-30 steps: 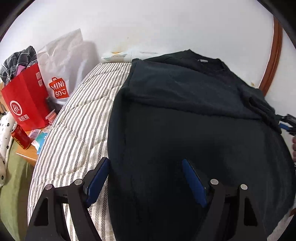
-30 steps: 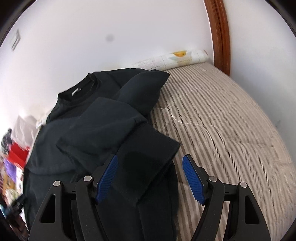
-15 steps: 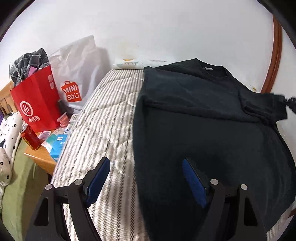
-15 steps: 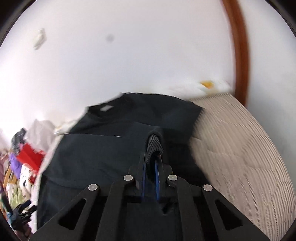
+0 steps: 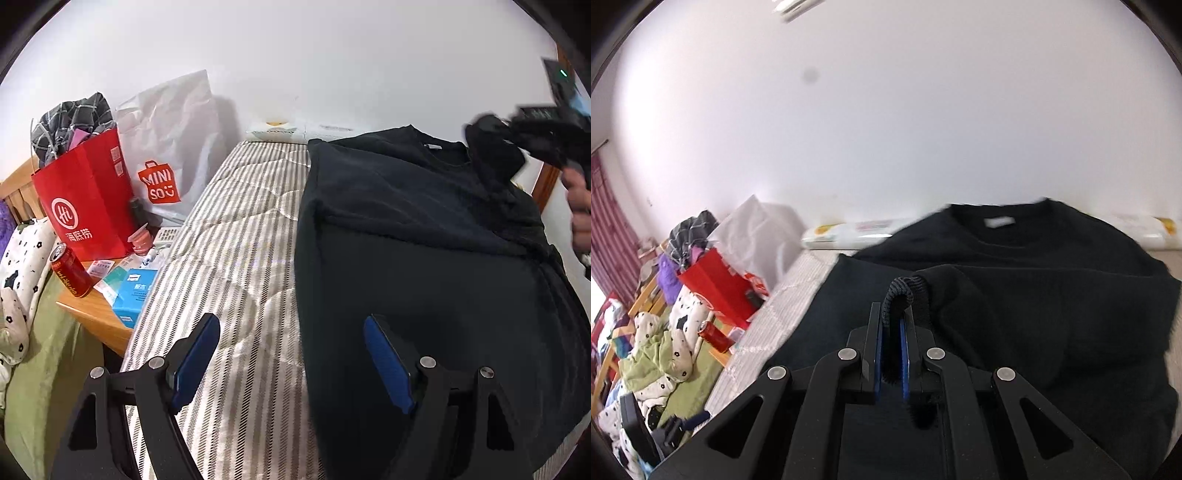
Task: Fold small clothes
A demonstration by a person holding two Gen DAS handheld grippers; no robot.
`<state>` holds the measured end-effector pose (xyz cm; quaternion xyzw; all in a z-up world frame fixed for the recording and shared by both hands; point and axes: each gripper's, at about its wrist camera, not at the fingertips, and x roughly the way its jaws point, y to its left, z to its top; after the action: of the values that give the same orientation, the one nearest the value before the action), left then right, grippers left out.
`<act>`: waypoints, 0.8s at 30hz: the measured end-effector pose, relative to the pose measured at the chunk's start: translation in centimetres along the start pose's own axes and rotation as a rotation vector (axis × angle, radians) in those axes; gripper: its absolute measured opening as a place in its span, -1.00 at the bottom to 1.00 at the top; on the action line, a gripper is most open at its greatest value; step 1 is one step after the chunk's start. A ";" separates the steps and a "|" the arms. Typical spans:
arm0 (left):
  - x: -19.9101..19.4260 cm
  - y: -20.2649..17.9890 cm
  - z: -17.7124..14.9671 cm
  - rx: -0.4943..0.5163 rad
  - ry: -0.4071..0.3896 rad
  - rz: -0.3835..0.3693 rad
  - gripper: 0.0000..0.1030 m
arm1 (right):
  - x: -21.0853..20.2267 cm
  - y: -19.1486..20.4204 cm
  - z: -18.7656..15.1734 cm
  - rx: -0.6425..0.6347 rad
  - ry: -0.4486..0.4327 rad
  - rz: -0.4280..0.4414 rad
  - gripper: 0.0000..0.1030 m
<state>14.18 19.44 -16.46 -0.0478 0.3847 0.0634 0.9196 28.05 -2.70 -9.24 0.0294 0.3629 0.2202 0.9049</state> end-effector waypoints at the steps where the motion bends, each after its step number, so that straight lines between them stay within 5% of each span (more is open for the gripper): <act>1: 0.0 -0.2 0.2 0.005 0.000 -0.005 0.53 | 0.7 0.6 0.2 -0.005 0.008 0.028 -0.76; 5: 0.0 -1.1 1.6 0.000 -0.012 -0.058 0.53 | 0.9 1.8 0.1 -0.054 0.023 0.108 -0.50; 8: 0.3 -2.7 3.2 0.009 -0.024 -0.082 0.53 | -1.1 0.8 -0.7 -0.144 -0.034 0.002 -0.11; 18: 4.5 -9.0 8.5 0.014 0.011 -0.215 0.49 | -4.9 -13.1 -5.7 -0.045 0.084 -0.307 -0.10; 24: 7.6 -12.2 9.7 0.033 0.059 -0.233 0.19 | -6.9 -18.9 -7.9 0.031 0.080 -0.393 -0.10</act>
<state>28.11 9.31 -14.65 -0.0790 0.4045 -0.0516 0.9097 25.47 -23.44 -14.62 -0.0371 0.4006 0.0348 0.9149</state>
